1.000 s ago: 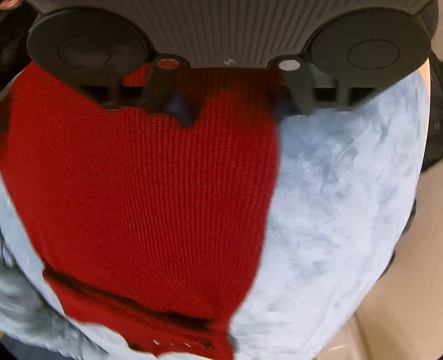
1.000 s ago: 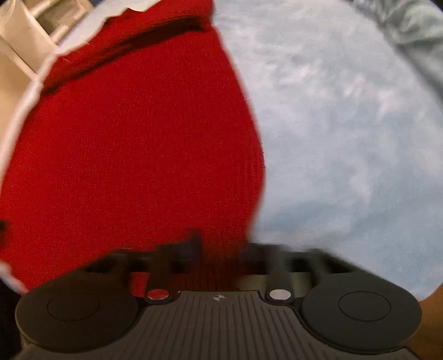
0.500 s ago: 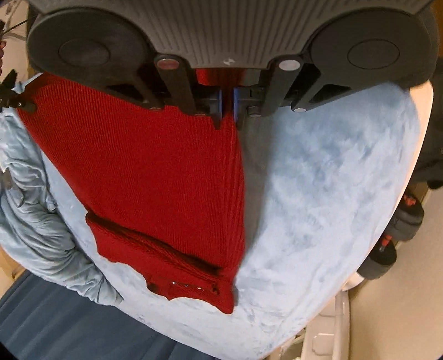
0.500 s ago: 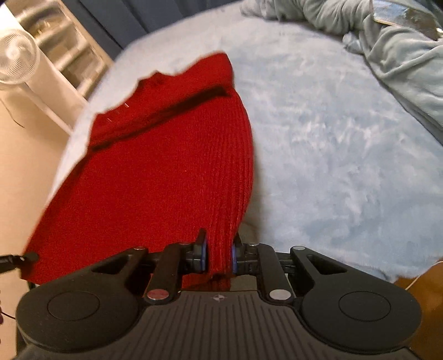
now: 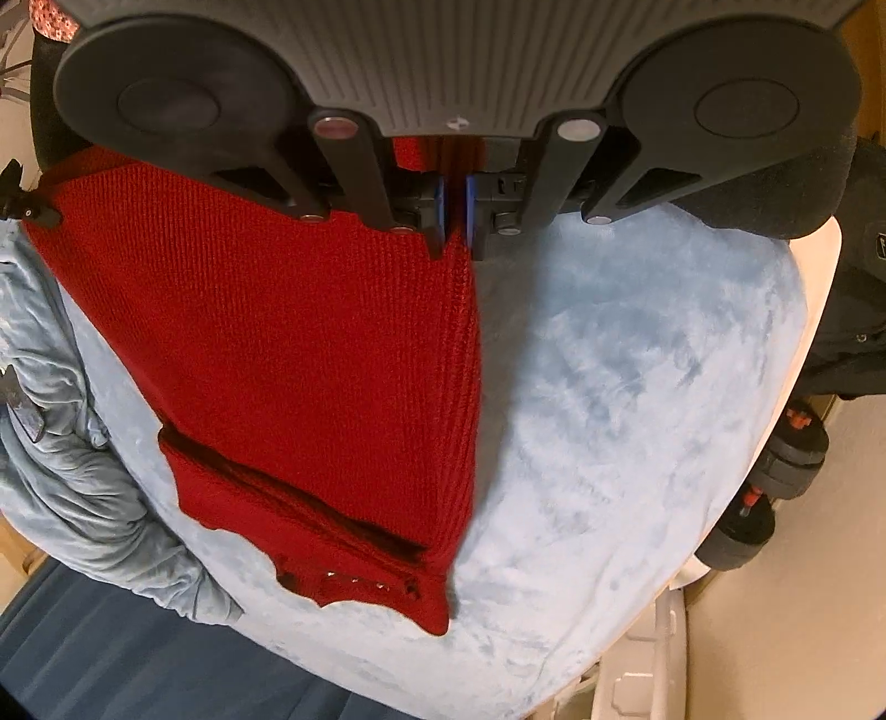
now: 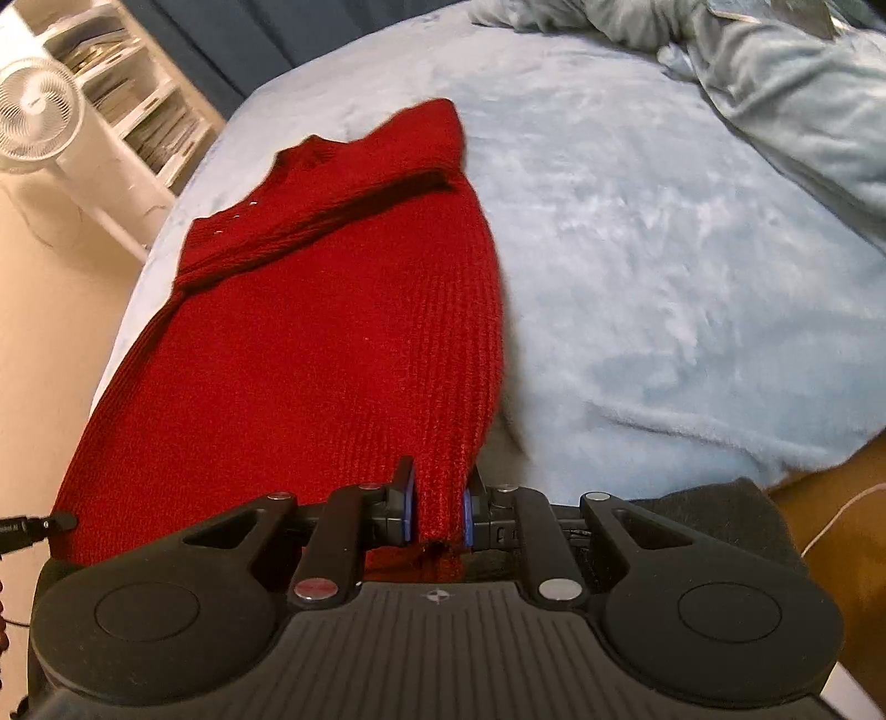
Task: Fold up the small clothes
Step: 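Lift the hem with both grippers and fold it toward the collar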
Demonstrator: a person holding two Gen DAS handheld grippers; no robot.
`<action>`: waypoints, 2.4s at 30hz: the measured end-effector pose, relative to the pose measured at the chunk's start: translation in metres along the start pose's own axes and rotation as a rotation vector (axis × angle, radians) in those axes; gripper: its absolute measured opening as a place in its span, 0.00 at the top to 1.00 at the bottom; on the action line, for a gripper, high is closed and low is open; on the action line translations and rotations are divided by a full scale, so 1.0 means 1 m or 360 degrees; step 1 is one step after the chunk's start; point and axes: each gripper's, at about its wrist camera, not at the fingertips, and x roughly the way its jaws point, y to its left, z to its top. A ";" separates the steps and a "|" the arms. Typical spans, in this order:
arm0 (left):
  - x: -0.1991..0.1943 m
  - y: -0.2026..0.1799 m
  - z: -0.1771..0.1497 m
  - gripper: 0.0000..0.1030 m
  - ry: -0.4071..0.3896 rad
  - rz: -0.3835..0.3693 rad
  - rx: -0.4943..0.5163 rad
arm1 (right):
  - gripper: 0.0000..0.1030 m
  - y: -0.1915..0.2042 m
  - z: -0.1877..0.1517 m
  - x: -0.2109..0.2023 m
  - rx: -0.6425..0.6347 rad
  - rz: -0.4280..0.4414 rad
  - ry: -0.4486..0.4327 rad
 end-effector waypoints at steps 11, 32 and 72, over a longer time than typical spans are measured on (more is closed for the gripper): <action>-0.049 0.006 -0.045 0.94 0.0077 -0.0087 0.0014 | 0.85 -0.011 -0.035 -0.062 0.0093 0.0080 0.0032; 0.091 -0.021 0.344 0.34 -0.0132 0.0107 -0.0389 | 0.39 -0.006 0.309 0.102 0.0520 -0.0183 -0.0166; 0.237 -0.001 0.303 0.87 -0.0076 0.0180 -0.0049 | 0.89 -0.054 0.227 0.228 0.0344 -0.0172 -0.0337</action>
